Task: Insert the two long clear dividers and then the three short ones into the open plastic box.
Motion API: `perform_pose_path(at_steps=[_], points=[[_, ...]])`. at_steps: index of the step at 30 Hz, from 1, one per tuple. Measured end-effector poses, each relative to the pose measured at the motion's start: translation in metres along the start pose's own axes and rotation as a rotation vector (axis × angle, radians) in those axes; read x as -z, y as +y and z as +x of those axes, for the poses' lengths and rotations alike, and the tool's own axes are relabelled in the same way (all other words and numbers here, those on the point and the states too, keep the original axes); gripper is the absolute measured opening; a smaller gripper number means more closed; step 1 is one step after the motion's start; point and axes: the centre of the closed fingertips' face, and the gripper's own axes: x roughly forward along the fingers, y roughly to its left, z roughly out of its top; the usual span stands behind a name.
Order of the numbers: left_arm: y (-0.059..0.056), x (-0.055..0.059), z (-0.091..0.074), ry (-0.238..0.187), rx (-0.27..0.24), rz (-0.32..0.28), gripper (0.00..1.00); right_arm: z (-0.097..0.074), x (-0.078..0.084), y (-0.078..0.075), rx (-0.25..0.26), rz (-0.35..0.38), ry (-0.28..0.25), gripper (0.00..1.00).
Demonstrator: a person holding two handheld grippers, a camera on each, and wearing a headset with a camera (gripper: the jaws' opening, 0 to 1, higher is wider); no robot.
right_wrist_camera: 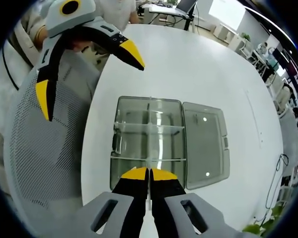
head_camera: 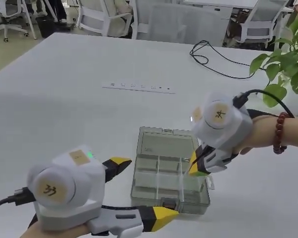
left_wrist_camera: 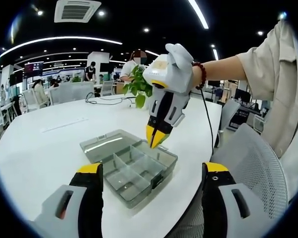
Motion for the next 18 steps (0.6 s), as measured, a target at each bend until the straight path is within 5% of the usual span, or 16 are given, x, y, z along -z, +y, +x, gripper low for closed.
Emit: perform_pose_path(at_steps=[9,18], points=[[0.0,0.0,0.0,0.001,-0.001,0.002,0.82,0.004,0.001,-0.002,-0.021,-0.008,0.036,0.02],[0.0,0.002,0.0,0.011,-0.001,0.012,0.81,0.014,0.003,-0.003,-0.1,0.017,0.134,0.02]])
